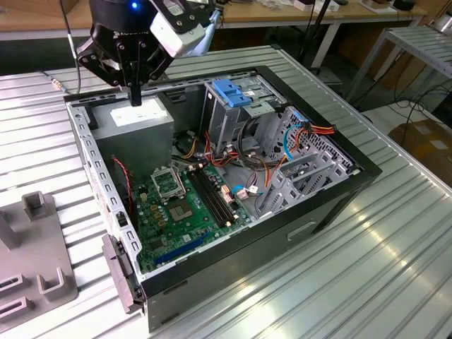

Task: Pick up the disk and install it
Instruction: 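Reach for the disk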

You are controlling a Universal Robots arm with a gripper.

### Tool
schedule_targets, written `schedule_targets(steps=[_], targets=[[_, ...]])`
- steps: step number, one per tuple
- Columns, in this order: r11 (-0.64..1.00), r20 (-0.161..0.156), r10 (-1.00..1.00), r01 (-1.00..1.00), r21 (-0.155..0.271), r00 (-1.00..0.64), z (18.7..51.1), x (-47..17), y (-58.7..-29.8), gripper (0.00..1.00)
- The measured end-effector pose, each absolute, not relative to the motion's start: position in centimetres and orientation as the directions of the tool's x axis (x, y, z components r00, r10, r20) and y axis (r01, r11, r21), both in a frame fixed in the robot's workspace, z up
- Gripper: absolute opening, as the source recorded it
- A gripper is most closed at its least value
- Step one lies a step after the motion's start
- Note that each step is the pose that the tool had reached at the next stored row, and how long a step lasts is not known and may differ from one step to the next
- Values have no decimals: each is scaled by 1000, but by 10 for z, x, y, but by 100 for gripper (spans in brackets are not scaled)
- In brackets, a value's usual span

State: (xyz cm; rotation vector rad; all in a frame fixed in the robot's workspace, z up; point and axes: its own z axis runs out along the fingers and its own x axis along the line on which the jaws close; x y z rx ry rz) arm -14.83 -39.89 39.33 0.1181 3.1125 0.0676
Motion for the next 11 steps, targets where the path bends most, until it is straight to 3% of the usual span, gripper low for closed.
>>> schedule_targets(steps=[11], targets=[[996,-24,76,75,44,-997,393,-163,-399,10]])
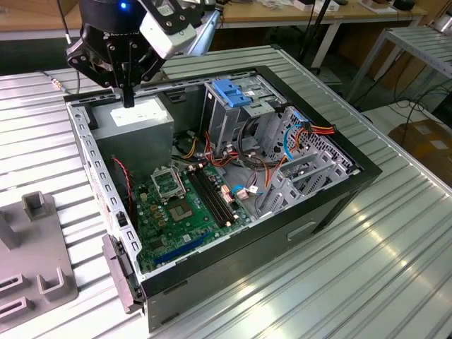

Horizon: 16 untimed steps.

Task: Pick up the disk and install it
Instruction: 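Reach for the disk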

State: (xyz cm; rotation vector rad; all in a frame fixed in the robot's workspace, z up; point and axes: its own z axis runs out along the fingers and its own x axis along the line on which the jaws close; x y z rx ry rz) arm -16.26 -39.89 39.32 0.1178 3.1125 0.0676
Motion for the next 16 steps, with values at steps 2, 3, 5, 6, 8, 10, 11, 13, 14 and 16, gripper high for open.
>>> schedule_targets(steps=[2,3,5,6,8,10,11,13,14,16], targets=[[996,-24,76,75,44,-997,393,-174,-399,10],[996,-24,76,75,44,-997,393,-177,-399,10],[996,-24,76,75,44,-997,393,-186,-398,10],[996,-25,76,75,44,-997,393,-191,-398,10],[996,-25,76,75,44,-997,393,-199,-398,10],[996,-24,76,75,44,-997,393,-204,-398,10],[996,-24,76,75,44,-997,393,-206,-398,10],[996,-24,76,75,44,-997,393,-212,-398,10],[996,-24,76,75,44,-997,393,-214,-398,10],[996,-25,76,75,44,-997,393,-223,-398,10]])
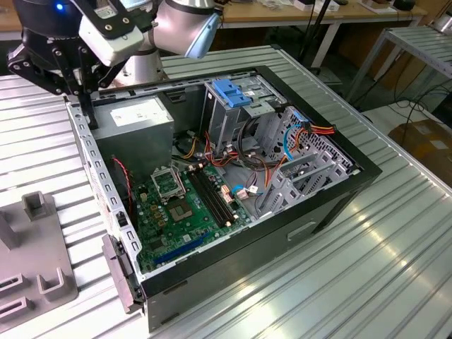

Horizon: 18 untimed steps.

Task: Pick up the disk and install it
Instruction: 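Reach for the disk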

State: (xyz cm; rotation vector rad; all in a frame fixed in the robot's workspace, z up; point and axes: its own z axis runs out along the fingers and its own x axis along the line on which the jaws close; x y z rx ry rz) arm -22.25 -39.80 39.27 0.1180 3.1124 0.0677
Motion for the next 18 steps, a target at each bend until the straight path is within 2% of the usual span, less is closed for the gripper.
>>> schedule_targets(steps=[18], targets=[[996,-24,76,75,44,-997,392,-272,-398,10]])
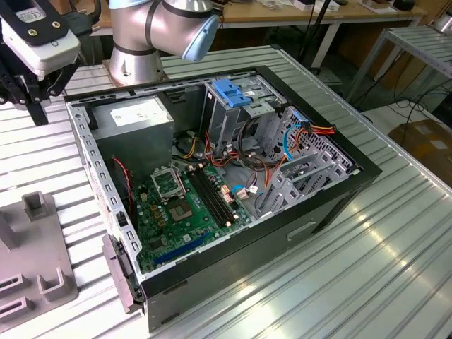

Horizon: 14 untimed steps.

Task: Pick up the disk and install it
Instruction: 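Reach for the disk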

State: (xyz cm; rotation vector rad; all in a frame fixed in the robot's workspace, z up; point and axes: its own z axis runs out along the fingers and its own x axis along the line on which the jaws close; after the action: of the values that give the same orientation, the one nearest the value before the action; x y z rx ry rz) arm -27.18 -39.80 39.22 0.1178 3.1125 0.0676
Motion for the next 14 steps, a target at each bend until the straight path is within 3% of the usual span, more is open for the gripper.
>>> schedule_targets(steps=[14], targets=[[996,-24,76,75,44,-997,392,-278,-398,10]])
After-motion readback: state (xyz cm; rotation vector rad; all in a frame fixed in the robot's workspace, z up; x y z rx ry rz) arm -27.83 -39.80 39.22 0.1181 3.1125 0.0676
